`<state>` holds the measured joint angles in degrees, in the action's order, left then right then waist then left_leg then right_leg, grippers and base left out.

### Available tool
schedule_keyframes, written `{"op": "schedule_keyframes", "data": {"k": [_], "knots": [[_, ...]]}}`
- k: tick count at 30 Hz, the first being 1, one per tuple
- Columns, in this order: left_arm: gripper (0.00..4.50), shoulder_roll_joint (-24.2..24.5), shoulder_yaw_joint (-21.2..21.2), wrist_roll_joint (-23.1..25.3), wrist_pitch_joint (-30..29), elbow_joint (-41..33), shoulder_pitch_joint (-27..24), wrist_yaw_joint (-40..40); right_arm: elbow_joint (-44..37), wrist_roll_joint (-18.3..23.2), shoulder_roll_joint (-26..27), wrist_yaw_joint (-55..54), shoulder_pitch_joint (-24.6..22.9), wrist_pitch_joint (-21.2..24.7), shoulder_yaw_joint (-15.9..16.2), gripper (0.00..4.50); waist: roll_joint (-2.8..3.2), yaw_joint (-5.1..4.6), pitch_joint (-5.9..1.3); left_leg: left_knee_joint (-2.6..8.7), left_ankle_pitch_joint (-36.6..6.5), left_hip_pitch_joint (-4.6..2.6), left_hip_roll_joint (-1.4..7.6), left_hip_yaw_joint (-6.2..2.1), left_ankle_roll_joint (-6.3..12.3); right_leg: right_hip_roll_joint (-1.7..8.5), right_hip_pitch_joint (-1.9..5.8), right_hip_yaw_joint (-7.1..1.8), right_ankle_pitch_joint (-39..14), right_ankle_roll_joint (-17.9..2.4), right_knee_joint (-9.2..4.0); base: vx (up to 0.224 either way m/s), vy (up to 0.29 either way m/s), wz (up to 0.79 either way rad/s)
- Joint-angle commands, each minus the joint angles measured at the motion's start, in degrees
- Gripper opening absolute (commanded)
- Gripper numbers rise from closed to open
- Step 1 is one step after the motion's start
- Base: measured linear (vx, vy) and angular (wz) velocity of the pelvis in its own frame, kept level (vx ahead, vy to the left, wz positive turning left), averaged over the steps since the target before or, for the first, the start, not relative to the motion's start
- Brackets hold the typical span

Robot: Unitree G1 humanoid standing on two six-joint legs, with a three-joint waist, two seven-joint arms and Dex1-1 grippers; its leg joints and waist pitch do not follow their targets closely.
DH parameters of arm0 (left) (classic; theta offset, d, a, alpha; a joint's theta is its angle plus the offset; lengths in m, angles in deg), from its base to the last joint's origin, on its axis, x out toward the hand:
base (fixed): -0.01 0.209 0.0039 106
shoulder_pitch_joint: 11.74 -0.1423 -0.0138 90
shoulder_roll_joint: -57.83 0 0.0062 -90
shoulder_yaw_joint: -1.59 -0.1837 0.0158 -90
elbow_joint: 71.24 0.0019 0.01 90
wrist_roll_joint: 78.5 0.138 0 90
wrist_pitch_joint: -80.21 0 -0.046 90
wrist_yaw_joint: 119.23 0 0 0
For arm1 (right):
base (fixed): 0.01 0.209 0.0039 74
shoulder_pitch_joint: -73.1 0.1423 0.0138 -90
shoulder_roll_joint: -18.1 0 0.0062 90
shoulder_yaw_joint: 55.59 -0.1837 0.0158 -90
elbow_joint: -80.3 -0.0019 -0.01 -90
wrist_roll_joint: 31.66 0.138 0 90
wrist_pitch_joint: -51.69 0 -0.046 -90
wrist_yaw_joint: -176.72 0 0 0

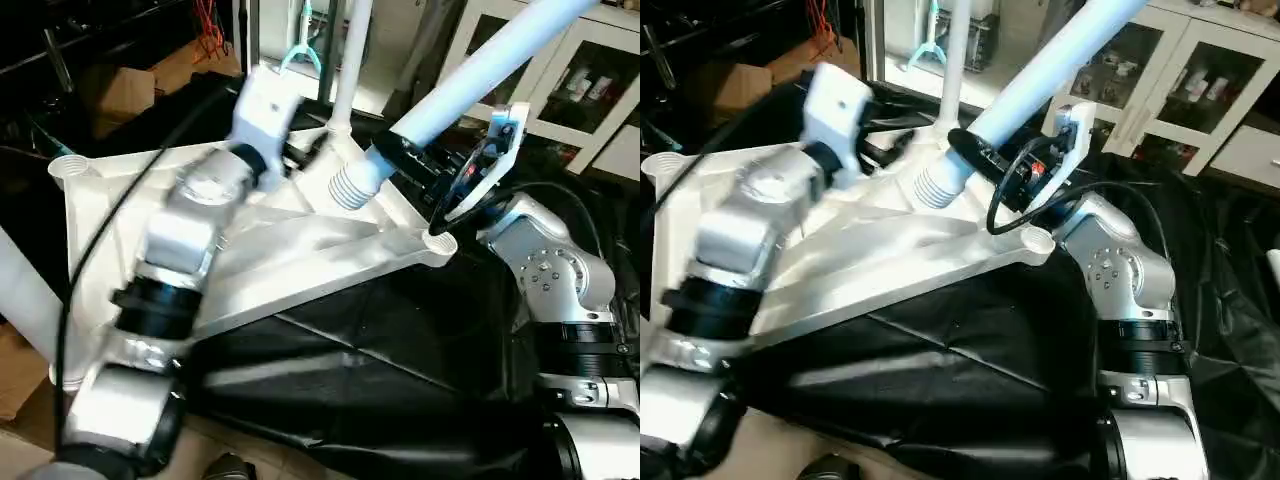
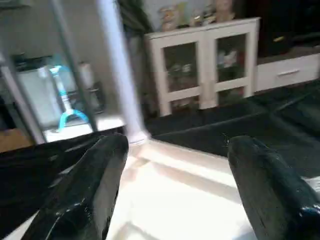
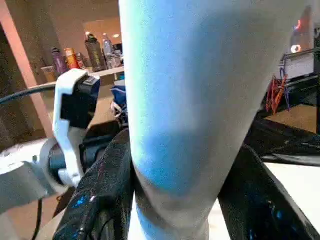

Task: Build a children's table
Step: Insert table leg to table base

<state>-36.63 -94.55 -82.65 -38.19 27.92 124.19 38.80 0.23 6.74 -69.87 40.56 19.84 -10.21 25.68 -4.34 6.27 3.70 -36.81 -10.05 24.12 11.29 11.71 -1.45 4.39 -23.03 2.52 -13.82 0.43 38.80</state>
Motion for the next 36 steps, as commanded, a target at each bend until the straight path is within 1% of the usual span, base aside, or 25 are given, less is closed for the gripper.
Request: {"op": "schedule_keyframes", "data": {"k": [1,2,3,4,5,7,9,11,14,18,19,22,24,27,28,30,34,35,36], "knots": [[3.56,-0.91,-0.98,-1.07,-0.69,-2.35,0.51,-1.01,-1.05,0.21,-0.34,-0.81,0.84,-0.14,-1.49,1.84,0.5,-0.05,-5.45,3.6,2.72,-2.53,1.96,-1.07,1.31,3.38,3.26,-2.09,15.88,-15.24,-3.17,0.0,0.0,0.0],[3.56,-1.4,-1.01,-1.54,-0.92,-2.69,0.67,-1.24,-0.76,-0.06,-0.34,-0.94,0.93,-0.24,-1.58,1.84,0.5,-0.05,-5.43,3.6,2.32,-2.52,1.97,-1.08,1.16,3.39,3.28,-2.11,15.37,-15.16,-3.2,0.0,0.0,0.0],[3.56,-1.96,-1.0,-2.13,-1.25,-3.07,0.85,-1.46,-0.41,-0.39,-0.38,-1.1,1.02,-0.4,-1.65,1.84,0.31,-0.12,-5.4,3.62,2.19,-2.51,1.94,-1.04,1.16,3.32,3.28,-2.11,15.17,-15.08,-3.23,0.0,0.0,0.0],[3.56,-2.53,-1.02,-2.8,-1.87,-3.72,0.92,-1.52,-0.04,-0.81,-0.48,-1.51,1.07,-0.73,-1.66,1.84,0.41,-0.09,-5.38,3.64,2.25,-2.5,1.96,-1.09,1.09,3.39,3.29,-2.1,14.79,-14.97,-3.22,0.0,0.0,0.0],[3.56,-3.02,-1.3,-3.44,-2.68,-4.72,0.85,-1.83,0.27,-0.92,-0.56,-2.0,1.11,-0.91,-1.73,1.84,0.39,-0.11,-5.39,3.63,2.33,-2.52,1.95,-1.05,0.84,3.4,3.28,-2.1,14.53,-15.01,-3.21,0.0,0.0,0.0],[3.56,-3.77,-1.73,-4.46,-4.28,-6.58,0.43,-2.59,0.59,-1.21,-0.7,-2.86,1.23,-1.34,-1.71,1.84,0.4,-0.12,-5.39,3.61,2.63,-2.56,1.97,-1.06,0.94,3.36,3.25,-2.1,14.83,-15.13,-3.22,0.0,0.0,0.0],[3.56,-3.84,-2.22,-4.61,-4.79,-7.33,0.19,-3.06,0.77,-1.61,-0.76,-3.23,1.3,-1.59,-1.69,1.84,0.39,-0.09,-5.34,3.59,2.44,-2.51,1.97,-1.05,1.04,3.33,3.27,-2.11,14.5,-15.02,-3.29,0.0,0.0,0.0],[3.56,-3.75,-2.56,-4.64,-5.22,-7.83,0.0,-3.78,0.92,-1.99,-0.81,-3.49,1.29,-1.71,-1.7,1.84,0.37,-0.15,-5.27,3.65,1.74,-2.52,1.91,-1.03,0.92,3.31,3.27,-2.16,13.16,-14.48,-3.48,0.0,0.0,0.0],[3.56,-3.86,-2.72,-5.17,-6.39,-8.3,0.02,-4.27,1.62,-2.46,-0.7,-4.15,1.47,-1.96,-2.04,1.84,0.42,-0.26,-5.32,3.64,2.36,-2.53,1.89,-1.06,0.84,3.19,3.26,-2.13,13.81,-14.24,-3.39,0.0,0.0,0.0],[3.56,-3.94,-4.08,-5.23,-8.38,-9.57,-1.1,-4.82,2.34,-2.75,-0.41,-5.07,1.97,-2.78,-2.26,1.84,0.39,-0.25,-5.38,3.56,3.04,-2.52,1.88,-1.04,1.04,3.14,3.29,-2.12,15.12,-14.52,-3.28,0.0,0.0,0.0],[3.56,-4.05,-4.48,-4.66,-8.2,-9.64,-1.84,-4.29,2.44,-2.59,-0.32,-5.43,2.26,-2.78,-2.46,1.84,0.55,-0.27,-5.36,3.58,2.92,-2.51,1.89,-1.06,1.07,3.15,3.29,-2.13,15.15,-14.51,-3.29,0.0,0.0,0.0],[3.56,-3.9,-4.26,-2.95,-6.44,-8.53,-3.22,-2.48,2.27,-1.96,-0.2,-5.73,3.0,-2.09,-2.92,1.84,0.37,-0.4,-5.35,3.59,2.44,-2.48,1.89,-1.02,1.04,3.08,3.35,-2.16,14.77,-14.43,-3.39,0.0,0.0,0.0],[3.56,-3.56,-3.27,-2.39,-5.14,-7.92,-3.61,-1.5,2.03,-1.74,-0.3,-5.54,3.14,-1.73,-2.9,1.84,0.43,-0.41,-5.4,3.57,2.57,-2.51,1.9,-1.05,1.08,3.07,3.37,-2.17,14.89,-14.17,-3.35,0.0,0.0,0.0],[3.56,-3.12,-1.98,-2.69,-4.71,-8.11,-4.06,-1.15,2.02,-1.67,-0.47,-5.44,3.24,-1.66,-2.96,1.84,0.5,-0.55,-5.42,3.59,2.7,-2.5,1.9,-1.12,1.07,3.07,3.39,-2.12,15.26,-13.97,-3.3,0.0,0.0,0.0],[3.56,-2.87,-1.66,-3.21,-5.51,-8.58,-4.48,-1.56,2.53,-1.76,-0.55,-5.47,3.5,-1.96,-3.05,1.84,0.6,-0.57,-5.4,3.6,2.67,-2.47,1.88,-1.12,1.0,3.1,3.39,-2.1,15.28,-14.04,-3.29,0.0,0.0,0.0],[3.56,-2.76,-1.72,-3.34,-5.99,-8.84,-4.69,-1.76,2.73,-1.75,-0.55,-5.55,3.64,-2.1,-3.08,1.84,0.61,-0.64,-5.42,3.59,2.66,-2.5,1.87,-1.11,0.92,3.07,3.38,-2.11,15.32,-14.09,-3.29,0.0,0.0,0.0],[3.56,-2.9,-1.25,-2.42,-4.72,-7.46,-4.75,-0.35,3.12,-2.04,-0.34,-5.47,3.87,-2.38,-2.96,1.84,0.6,-0.59,-5.46,3.54,3.22,-2.55,1.88,-1.07,1.16,3.03,3.36,-2.1,16.38,-14.42,-3.21,0.0,0.0,0.0],[3.56,-3.12,-0.54,-2.32,-3.97,-6.63,-4.54,0.53,3.08,-2.06,-0.34,-5.4,3.8,-2.37,-2.89,1.84,0.5,-0.61,-5.48,3.48,3.44,-2.45,1.82,-1.06,1.27,2.99,3.45,-2.13,16.72,-14.4,-3.17,0.0,0.0,0.0],[3.56,-3.3,0.36,-2.19,-3.1,-5.44,-4.28,1.58,3.03,-2.08,-0.33,-5.33,3.72,-2.35,-2.81,1.84,0.53,-0.58,-5.47,3.49,3.44,-2.45,1.78,-1.07,1.39,2.99,3.45,-2.14,16.82,-14.4,-3.21,0.0,0.0,0.0]]}}
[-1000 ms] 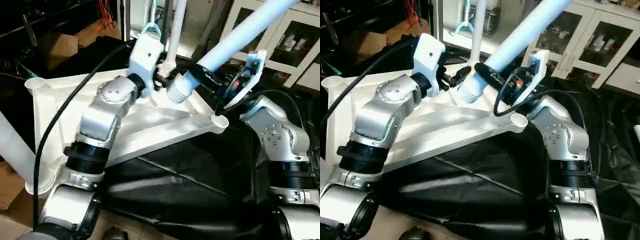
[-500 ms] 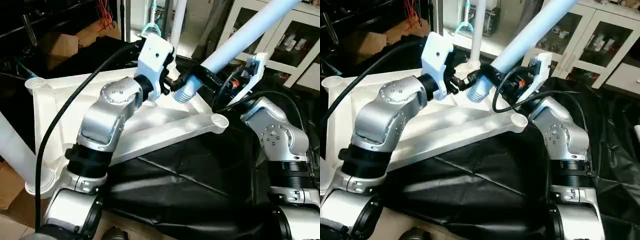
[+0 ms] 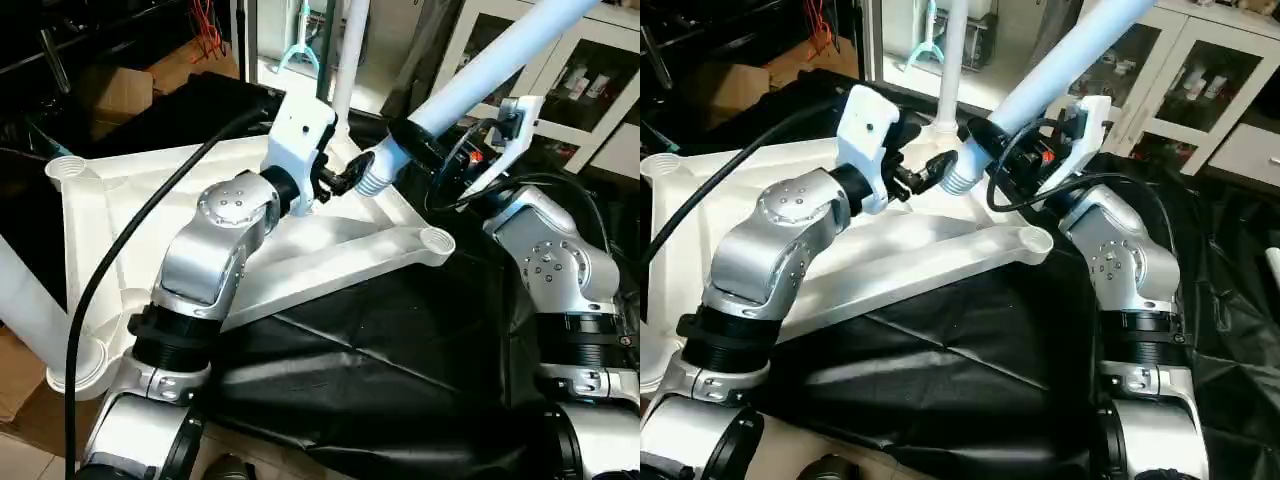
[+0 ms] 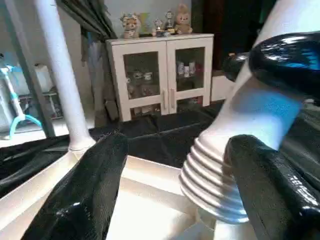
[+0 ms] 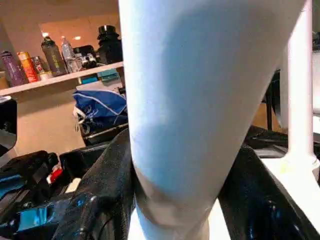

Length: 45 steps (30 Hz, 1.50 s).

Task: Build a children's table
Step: Insert table leg to table base

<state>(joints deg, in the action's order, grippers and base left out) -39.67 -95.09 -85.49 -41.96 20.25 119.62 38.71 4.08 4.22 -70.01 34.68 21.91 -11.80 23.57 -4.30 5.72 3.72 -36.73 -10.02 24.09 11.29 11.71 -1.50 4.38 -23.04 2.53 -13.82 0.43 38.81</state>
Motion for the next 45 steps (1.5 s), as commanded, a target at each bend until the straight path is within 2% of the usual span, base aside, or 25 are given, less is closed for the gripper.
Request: {"op": "schedule_keyframes", "data": {"k": [1,2,4,7,14,16,19,22,28,29,31,32,33,34,35,37,38,39,40,41,42,44,45], "knots": [[3.56,-0.02,2.14,1.66,2.82,4.92,0.74,3.75,-0.98,0.44,-0.13,0.57,1.55,-0.7,-0.59,1.84,0.67,-0.08,-5.48,3.4,3.29,-2.39,1.74,-1.09,1.45,2.98,3.48,-2.15,17.11,-14.38,-3.21,0.0,0.0,0.0],[3.56,0.06,2.16,1.82,3.03,5.13,0.76,3.9,-1.03,0.46,-0.12,0.57,1.54,-0.68,-0.58,1.84,0.57,-0.19,-5.49,3.45,2.78,-2.38,1.71,-1.11,1.49,2.95,3.55,-2.17,16.84,-13.94,-3.31,0.0,0.0,0.0],[3.56,0.88,2.27,2.97,4.61,6.98,0.93,4.59,-1.61,0.69,-0.08,0.6,1.39,-0.35,-0.51,1.84,0.73,-0.22,-5.57,3.5,2.51,-2.47,1.79,-1.22,1.37,3.02,3.5,-2.12,16.35,-13.53,-3.34,0.0,0.0,0.0],[3.56,0.63,1.51,2.25,3.68,6.43,0.78,2.83,-1.66,0.74,-0.2,0.81,1.36,-0.18,-0.43,1.84,0.73,-0.19,-5.58,3.51,2.9,-2.63,1.91,-1.19,1.1,3.07,3.33,-2.04,16.49,-14.25,-3.23,0.0,0.0,0.0],[3.56,-1.77,-1.74,0.67,4.01,3.96,-0.13,-0.12,-1.59,0.7,-0.29,0.89,1.42,-0.09,-0.43,1.84,0.57,0.13,-5.4,3.6,1.95,-2.48,1.9,-1.09,0.94,3.22,3.43,-2.14,15.22,-14.62,-3.38,0.0,0.0,0.0],[3.56,-2.14,-4.34,-1.05,3.64,1.84,-0.8,-4.14,-1.56,0.63,-0.26,0.96,1.34,-0.13,-0.33,1.84,0.53,0.12,-5.39,3.6,1.74,-2.52,1.91,-1.1,0.93,3.3,3.44,-2.15,14.89,-14.56,-3.42,0.0,0.0,0.0],[3.56,-1.97,-5.85,-1.58,2.43,0.34,-1.62,-6.09,-1.51,0.46,-0.22,0.93,1.3,-0.24,-0.21,1.84,0.58,0.14,-5.42,3.6,2.06,-2.55,1.97,-1.09,1.11,3.25,3.38,-2.11,14.89,-14.72,-3.37,0.0,0.0,0.0],[3.56,-1.37,-5.79,-0.55,2.22,0.61,-2.05,-5.95,-1.53,0.29,-0.36,0.89,1.24,-0.33,-0.19,1.84,0.6,0.1,-5.34,3.59,2.0,-2.51,1.94,-1.04,1.17,3.15,3.33,-2.14,14.64,-14.57,-3.42,0.0,0.0,0.0],[3.56,0.82,-2.34,0.95,3.36,2.25,-2.1,-3.96,-1.36,-0.47,-0.72,0.47,1.08,-0.91,-0.38,1.84,0.71,-0.08,-5.47,3.55,2.47,-2.51,1.86,-1.11,1.18,3.06,3.43,-2.13,15.7,-14.33,-3.32,0.0,0.0,0.0],[3.56,1.91,0.56,0.86,3.51,2.54,-2.54,-2.55,-0.59,-2.2,-1.36,-0.21,0.83,-2.28,-0.47,1.84,1.46,0.01,-5.51,3.52,2.74,-2.54,1.85,-1.21,1.13,3.1,3.35,-2.1,16.07,-14.35,-3.18,0.0,0.0,0.0],[3.56,2.26,2.04,0.59,3.34,2.62,-2.93,-1.8,-0.08,-3.41,-1.77,-0.82,0.7,-3.2,-0.45,1.84,0.93,-0.3,-5.47,3.54,2.91,-2.37,1.74,-1.15,1.04,2.89,3.49,-2.06,16.93,-14.29,-3.24,0.0,0.0,0.0],[3.56,3.53,4.96,0.54,3.42,2.98,-4.69,0.08,1.92,-7.52,-2.87,-4.85,0.46,-5.81,-0.71,1.84,1.5,-0.32,-5.59,3.45,2.84,-2.48,1.78,-1.22,0.77,3.0,3.42,-2.06,16.98,-14.21,-3.22,0.0,0.0,0.0],[3.56,4.12,6.13,0.45,3.68,2.91,-5.96,0.65,3.17,-9.15,-3.48,-7.3,0.37,-6.53,-1.23,1.84,1.86,-0.4,-5.52,3.49,2.91,-2.47,1.61,-1.21,0.3,2.84,3.45,-2.02,16.88,-14.23,-3.25,0.0,0.0,0.0],[3.56,4.12,6.13,0.45,3.68,2.91,-5.96,0.65,3.17,-9.15,-3.48,-7.3,0.37,-6.53,-1.23,1.84,1.69,-0.46,-5.58,3.42,3.15,-2.5,1.59,-1.16,0.21,2.77,3.46,-2.05,16.98,-14.14,-3.29,0.0,0.0,0.0],[3.56,4.54,7.42,0.05,3.92,2.94,-7.9,1.06,4.48,-9.76,-4.19,-9.63,-0.01,-6.87,-2.6,1.84,1.68,-0.46,-5.57,3.44,2.88,-2.46,1.47,-1.1,0.1,2.74,3.54,-2.09,16.67,-14.22,-3.31,0.0,0.0,0.0],[3.56,5.61,5.26,-0.25,6.86,3.71,-12.46,-2.79,4.43,-10.82,-5.95,-11.54,-2.92,-7.91,-4.52,1.84,1.79,-0.34,-5.48,3.48,1.91,-2.41,1.47,-1.02,0.42,2.73,3.46,-2.17,15.27,-13.67,-3.55,0.0,0.0,0.0],[3.84,5.4,3.78,-1.22,6.98,3.75,-13.45,-5.37,3.57,-11.2,-6.3,-11.42,-4.11,-8.05,-4.51,1.84,2.1,-0.12,-5.5,3.48,1.48,-2.54,1.58,-0.97,0.47,2.7,3.33,-2.23,14.81,-13.13,-3.62,0.0,0.0,0.0],[3.84,4.79,3.37,-2.69,6.01,3.5,-13.77,-6.95,2.94,-11.34,-6.38,-11.19,-4.71,-7.97,-4.29,1.84,2.59,0.01,-5.6,3.51,1.29,-2.66,1.56,-1.04,0.33,2.59,3.2,-2.19,14.67,-12.95,-3.51,0.0,0.0,0.0],[3.91,4.13,3.13,-4.22,4.25,3.11,-13.94,-8.26,2.45,-11.66,-6.37,-10.95,-5.15,-8.13,-4.0,1.84,2.37,0.0,-5.61,3.54,1.21,-2.67,1.55,-0.99,0.35,2.56,3.2,-2.19,14.69,-12.91,-3.58,0.0,0.0,0.0],[3.91,3.62,2.8,-5.52,2.76,2.79,-14.06,-9.5,1.96,-12.0,-6.39,-10.71,-5.55,-8.31,-3.69,1.84,2.79,0.13,-5.57,3.63,0.73,-2.58,1.64,-1.09,0.07,2.74,3.14,-2.13,14.38,-13.5,-3.46,0.0,0.0,0.0],[4.02,3.19,2.29,-5.96,2.27,3.04,-13.92,-10.2,1.39,-12.37,-6.42,-10.54,-5.97,-8.46,-3.36,1.84,2.61,0.09,-5.52,3.67,0.19,-2.65,1.68,-1.03,0.04,2.72,3.06,-2.11,13.95,-13.65,-3.65,0.0,0.0,0.0],[4.16,2.55,1.6,-6.42,1.41,4.16,-13.44,-11.15,0.64,-12.81,-6.54,-10.57,-6.58,-8.88,-2.79,1.84,2.71,-0.05,-5.29,3.78,-2.19,-2.49,1.61,-1.05,0.22,2.89,3.29,-2.23,11.48,-13.87,-4.02,0.0,0.0,0.0],[4.28,2.64,0.23,-5.62,1.54,5.66,-12.98,-12.17,0.03,-13.09,-6.65,-10.64,-7.01,-9.06,-2.37,1.84,3.0,-0.16,-5.26,3.71,-2.5,-2.45,1.53,-1.03,0.62,2.91,3.28,-2.34,10.5,-13.54,-4.22,0.0,0.0,0.0]]}}
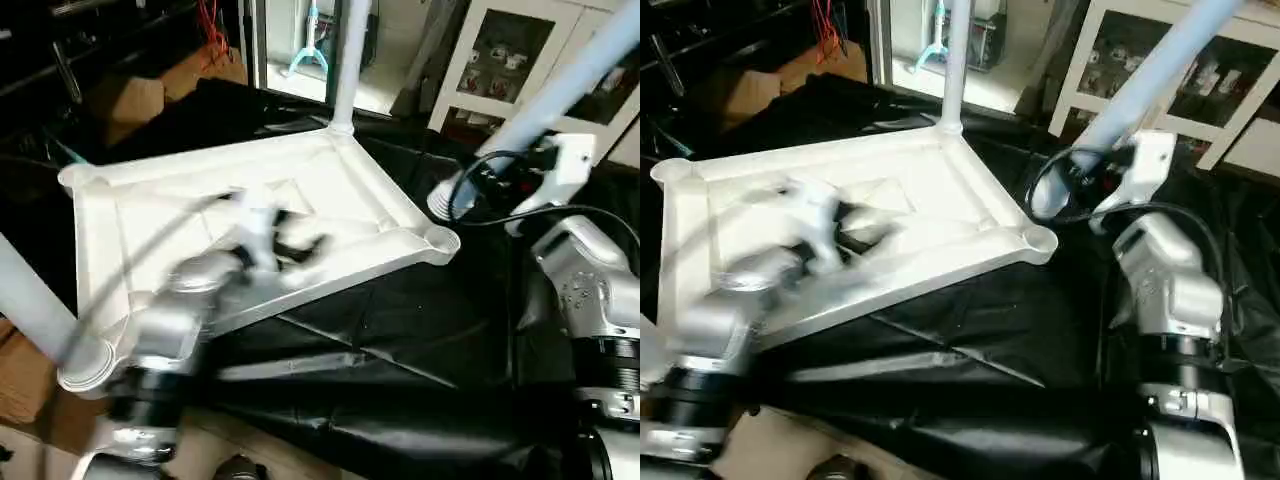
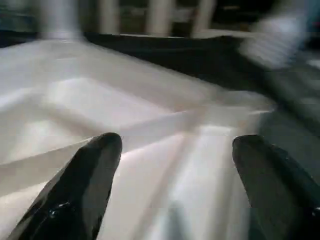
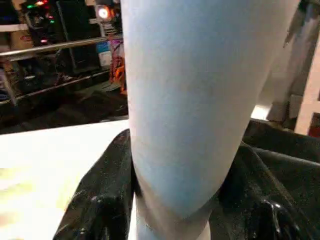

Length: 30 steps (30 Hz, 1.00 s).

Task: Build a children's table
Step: Insert table leg to table base

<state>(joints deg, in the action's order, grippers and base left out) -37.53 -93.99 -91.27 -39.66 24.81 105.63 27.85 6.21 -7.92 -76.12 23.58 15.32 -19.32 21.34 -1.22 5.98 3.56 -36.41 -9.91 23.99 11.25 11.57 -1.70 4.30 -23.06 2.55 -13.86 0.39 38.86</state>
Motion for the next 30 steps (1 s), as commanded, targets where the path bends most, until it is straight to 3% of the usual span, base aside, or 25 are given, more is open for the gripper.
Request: {"op": "schedule_keyframes", "data": {"k": [1,2,3,4,5,6,7,8,11,13,15,16,17,18,22,23,25,27,28,29,30], "knots": [[4.36,0.84,-2.41,1.69,0.42,2.51,1.26,-1.89,-2.88,-1.26,-0.67,0.48,-0.96,-1.68,0.25,1.84,0.96,-0.4,-5.18,3.24,-2.39,-2.32,1.56,-1.04,0.83,3.09,3.29,-2.38,10.7,-13.43,-4.05,0.0,0.0,0.0],[4.44,1.01,-3.77,3.15,1.64,4.16,1.68,-2.38,-3.66,-1.62,-0.91,0.66,-1.5,-1.84,0.73,1.84,0.17,-0.79,-5.23,3.22,-1.43,-2.03,1.31,-1.02,1.92,2.8,3.67,-2.39,11.3,-12.6,-4.24,0.0,0.0,0.0],[4.44,0.6,-4.46,3.79,2.26,5.96,2.21,-2.95,-4.87,-2.12,-1.32,1.09,-2.44,-2.08,1.43,1.84,0.95,-0.88,-5.34,3.13,-0.9,-1.92,1.25,-1.14,2.18,2.92,3.7,-2.38,11.82,-12.7,-4.05,0.0,0.0,0.0],[4.44,0.23,-4.75,4.4,3.03,7.28,2.7,-2.85,-5.82,-2.3,-1.52,1.31,-3.11,-2.03,1.74,1.84,0.95,-0.88,-5.34,3.13,-0.9,-1.92,1.25,-1.14,2.18,2.92,3.7,-2.38,11.82,-12.7,-4.05,0.0,0.0,0.0],[4.44,-0.54,-5.35,5.52,4.61,9.97,3.65,-2.64,-8.26,-2.71,-1.83,1.76,-4.85,-1.86,2.36,1.84,1.45,-1.25,-5.33,2.92,-0.98,-1.97,1.11,-1.06,3.03,2.6,3.6,-2.44,12.17,-12.0,-4.63,0.0,0.0,0.0],[4.44,-1.12,-5.44,6.0,5.18,11.83,4.4,-2.19,-9.81,-2.85,-2.08,2.06,-5.92,-1.47,2.69,1.84,1.32,-1.3,-5.53,2.88,-0.57,-1.84,1.12,-1.17,3.21,2.68,3.86,-2.41,13.11,-12.14,-4.27,0.0,0.0,0.0],[4.44,-1.42,-5.69,6.26,5.69,13.38,4.98,-1.74,-11.23,-2.78,-2.28,2.23,-6.94,-1.0,2.92,1.84,1.95,-1.43,-5.74,2.81,0.2,-1.74,1.15,-1.3,3.76,2.78,3.81,-2.27,14.18,-12.31,-4.12,0.0,0.0,0.0],[4.44,-2.08,-5.99,6.92,6.09,16.29,5.81,-0.12,-13.63,-2.7,-2.79,2.14,-8.89,0.02,3.12,1.84,2.11,-1.61,-5.84,2.71,0.28,-1.8,1.23,-1.39,4.28,2.74,3.74,-2.23,14.71,-12.7,-4.02,0.0,0.0,0.0],[4.44,-2.54,-6.4,7.15,6.0,18.33,5.63,1.2,-16.61,-2.24,-3.42,1.83,-11.36,1.44,2.98,1.84,2.02,-2.0,-5.89,2.66,0.39,-1.74,1.26,-1.34,5.47,2.73,3.78,-2.17,15.32,-13.76,-4.09,0.0,0.0,0.0],[4.44,-2.75,-6.62,7.16,6.65,19.27,4.73,0.87,-19.34,-1.61,-4.05,1.9,-13.05,3.23,2.56,1.84,1.75,-2.46,-5.48,2.84,0.24,-1.65,1.34,-1.31,6.28,2.7,3.76,-2.21,14.4,-13.97,-4.41,0.0,0.0,0.0],[4.44,-2.81,-6.7,8.26,8.14,20.77,4.39,1.29,-20.89,-1.28,-4.6,2.05,-14.05,4.1,2.59,1.84,2.08,-2.78,-5.56,2.85,-0.11,-1.71,1.44,-1.36,6.86,2.82,3.69,-2.07,12.66,-14.29,-4.44,0.0,0.0,0.0],[4.44,-2.64,-6.72,9.25,9.24,22.08,4.24,2.39,-21.7,-1.12,-5.15,2.34,-14.38,4.76,2.73,1.84,1.79,-3.11,-5.08,3.0,-1.02,-1.74,1.44,-1.28,7.26,2.7,3.52,-2.12,10.78,-14.11,-4.87,0.0,0.0,0.0],[4.44,-2.57,-6.64,9.99,10.2,23.3,4.26,3.1,-22.35,-1.02,-5.51,2.51,-14.63,5.27,2.81,1.84,1.99,-3.23,-5.14,3.04,-1.62,-1.92,1.57,-1.36,7.25,2.79,3.54,-2.14,9.28,-13.9,-4.98,0.0,0.0,0.0],[4.1,-2.46,-6.44,10.49,11.2,24.89,4.12,3.49,-23.09,-0.89,-5.76,2.57,-14.9,5.85,2.85,1.84,1.93,-3.48,-5.01,3.09,-1.75,-1.91,1.48,-1.37,7.29,2.69,3.55,-2.13,8.6,-13.63,-5.15,0.0,0.0,0.0],[4.05,-2.3,-6.15,10.17,11.88,26.05,4.11,3.05,-23.83,-0.88,-5.74,2.17,-14.99,6.44,3.01,1.84,1.9,-4.06,-4.83,3.37,-3.76,-2.16,1.63,-1.32,6.67,2.94,3.41,-2.09,4.69,-13.92,-5.6,0.0,0.0,0.0],[3.75,-1.95,-6.57,10.02,12.2,25.81,3.91,2.0,-24.3,-0.83,-5.63,1.84,-15.01,6.82,3.16,1.84,1.8,-4.21,-4.76,3.49,-5.02,-2.3,1.65,-1.32,6.09,3.09,3.48,-2.1,2.24,-13.87,-5.89,0.0,0.0,0.0],[3.68,-1.49,-7.45,9.31,12.97,24.19,3.09,-1.05,-24.27,-1.02,-5.27,1.44,-14.85,7.01,3.39,1.84,1.69,-4.47,-4.62,3.7,-6.89,-2.51,1.65,-1.33,4.88,3.19,3.55,-2.12,-1.62,-13.53,-6.33,0.0,0.0,0.0],[3.68,-0.89,-7.89,9.0,14.02,23.1,2.34,-3.45,-23.88,-1.42,-4.67,1.12,-14.69,6.79,3.81,1.84,1.78,-4.42,-5.04,3.66,-5.55,-2.47,1.7,-1.41,4.32,3.23,3.77,-2.18,-0.58,-13.3,-6.02,0.0,0.0,0.0],[3.4,-0.63,-8.03,9.19,14.31,22.74,1.99,-3.68,-23.51,-1.54,-4.42,1.07,-14.68,6.52,3.89,1.84,2.22,-4.44,-5.15,3.57,-3.81,-2.41,1.68,-1.45,4.64,3.06,3.69,-2.17,2.79,-13.5,-5.68,0.0,0.0,0.0],[3.3,-0.11,-7.95,8.45,15.02,20.56,1.14,-5.44,-22.43,-1.63,-3.98,1.3,-14.37,5.93,4.24,1.84,2.27,-4.32,-5.45,3.45,-2.24,-2.41,1.74,-1.52,5.28,3.14,3.82,-2.14,6.31,-14.07,-5.26,0.0,0.0,0.0],[3.27,-0.11,-7.95,8.45,15.02,20.56,1.14,-5.44,-22.43,-1.63,-3.98,1.3,-14.37,5.93,4.24,1.84,1.95,-4.32,-5.44,3.41,-1.65,-2.29,1.68,-1.45,5.73,3.12,3.84,-2.13,7.55,-14.27,-5.18,0.0,0.0,0.0]]}}
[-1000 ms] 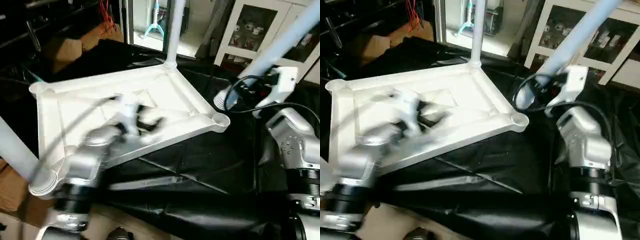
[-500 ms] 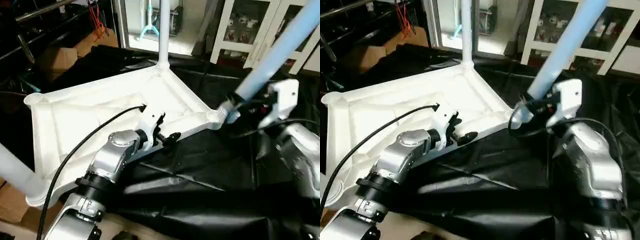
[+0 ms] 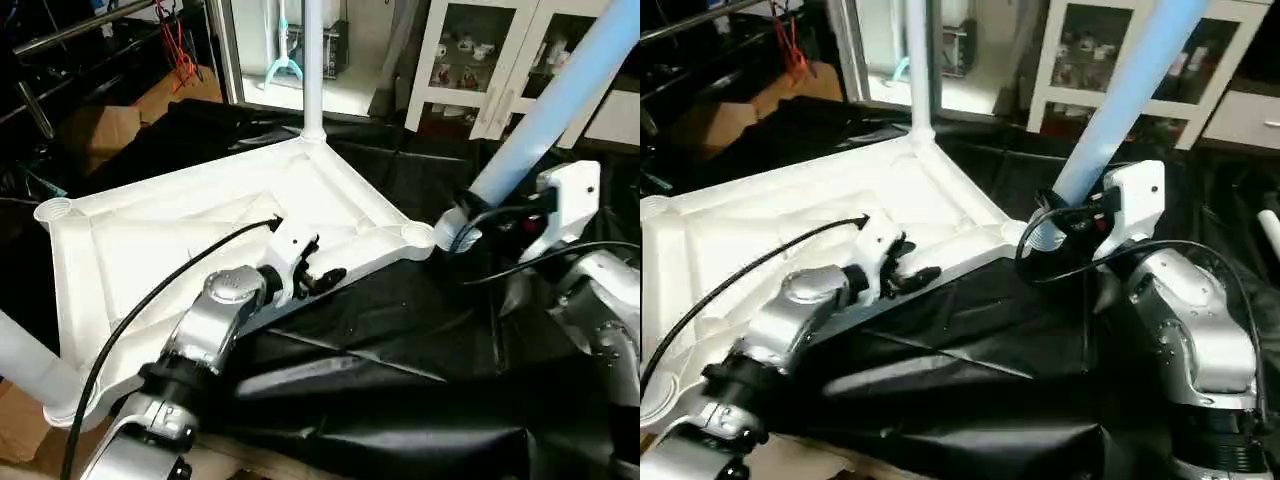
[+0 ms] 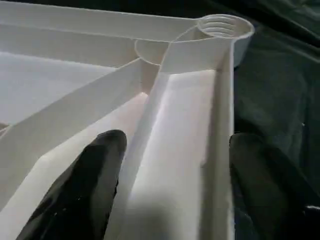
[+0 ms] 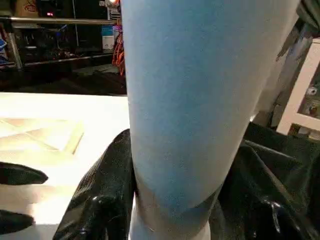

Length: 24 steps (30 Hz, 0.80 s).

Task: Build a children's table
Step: Insert table leg to table base

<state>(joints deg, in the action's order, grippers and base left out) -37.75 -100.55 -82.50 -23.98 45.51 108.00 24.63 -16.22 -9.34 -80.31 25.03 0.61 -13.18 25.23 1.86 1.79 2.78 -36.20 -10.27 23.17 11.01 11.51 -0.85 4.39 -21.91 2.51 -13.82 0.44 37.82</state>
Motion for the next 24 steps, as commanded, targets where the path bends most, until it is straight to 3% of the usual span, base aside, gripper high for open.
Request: {"op": "schedule_keyframes", "data": {"k": [1,2,3,5,7,9,13,14,19,24], "knots": [[3.23,0.54,-1.65,-0.57,-0.54,-1.22,-1.56,-3.29,0.42,-0.48,0.22,-0.15,0.39,-0.44,0.48,1.84,-1.09,0.01,-4.74,3.1,-0.58,-1.42,1.88,-1.34,5.45,3.12,2.73,-2.1,9.05,-14.75,-3.96,0.0,0.0,0.0],[3.11,0.78,-1.81,-0.61,-0.61,-1.53,-1.57,-3.79,0.5,-0.48,0.21,-0.16,0.47,-0.36,0.5,1.84,-1.43,0.06,-4.72,3.12,-0.5,-1.42,1.9,-1.29,5.7,3.13,2.72,-2.08,9.22,-14.87,-3.98,0.0,0.0,0.0],[3.11,1.02,-1.99,-0.75,-0.97,-1.89,-1.56,-4.39,0.57,-0.38,0.18,-0.12,0.58,-0.22,0.48,1.84,-1.22,0.38,-4.7,3.07,-0.41,-1.71,2.02,-1.17,6.1,3.15,2.43,-2.12,8.6,-15.07,-3.98,0.0,0.0,0.0],[2.81,1.49,-2.19,-1.79,-2.63,-3.47,-1.51,-6.78,1.1,-0.26,-0.07,0.24,1.17,-0.1,0.54,1.84,-1.14,0.62,-4.63,3.2,-0.31,-1.72,2.12,-1.21,5.91,3.19,2.41,-2.05,7.95,-15.01,-3.94,0.0,0.0,0.0],[2.79,1.58,-2.01,-2.48,-3.57,-4.35,-1.44,-7.66,1.31,-0.32,-0.26,0.43,1.55,-0.1,0.61,1.84,-1.08,0.6,-4.55,3.23,-0.51,-1.7,2.06,-1.18,5.63,3.18,2.38,-2.06,7.56,-14.93,-3.97,0.0,0.0,0.0],[2.46,2.75,-4.2,-2.27,-4.4,-5.67,-1.57,-11.61,3.4,-0.91,-0.46,1.33,2.58,-1.38,0.86,1.84,-0.92,0.67,-4.55,3.29,-1.32,-1.7,2.04,-1.19,5.1,3.3,2.36,-2.07,6.62,-14.98,-4.07,0.0,0.0,0.0],[2.35,4.1,-7.21,2.67,-0.95,-3.1,-1.73,-10.88,3.98,-1.53,0.19,1.2,3.23,-2.1,1.91,1.84,-1.02,0.54,-4.35,3.47,-2.87,-1.74,2.02,-1.17,4.16,3.28,2.51,-2.14,5.1,-14.54,-4.38,0.0,0.0,0.0],[2.13,4.19,-7.51,3.83,-0.02,-2.16,-1.39,-9.94,3.72,-1.29,0.37,1.23,3.48,-1.92,2.0,1.84,-0.88,0.47,-4.39,3.49,-2.77,-1.66,2.02,-1.32,4.12,3.28,2.62,-2.16,5.23,-13.99,-4.33,0.0,0.0,0.0],[1.92,3.69,-8.2,5.55,-0.56,-0.01,0.34,-8.01,4.07,-1.39,0.15,1.6,3.66,-2.4,1.82,1.84,-0.55,0.39,-4.39,3.65,-4.15,-1.86,2.05,-1.34,2.95,3.32,2.6,-2.16,4.63,-14.12,-4.43,0.0,0.0,0.0],[1.29,4.12,-11.0,8.19,-0.06,1.61,1.36,-9.14,4.63,-1.63,-0.03,1.6,3.8,-3.1,1.46,1.84,-0.42,0.38,-4.37,3.67,-5.15,-1.88,1.97,-1.33,2.68,3.31,2.53,-2.22,3.4,-13.84,-4.7,0.0,0.0,0.0]]}}
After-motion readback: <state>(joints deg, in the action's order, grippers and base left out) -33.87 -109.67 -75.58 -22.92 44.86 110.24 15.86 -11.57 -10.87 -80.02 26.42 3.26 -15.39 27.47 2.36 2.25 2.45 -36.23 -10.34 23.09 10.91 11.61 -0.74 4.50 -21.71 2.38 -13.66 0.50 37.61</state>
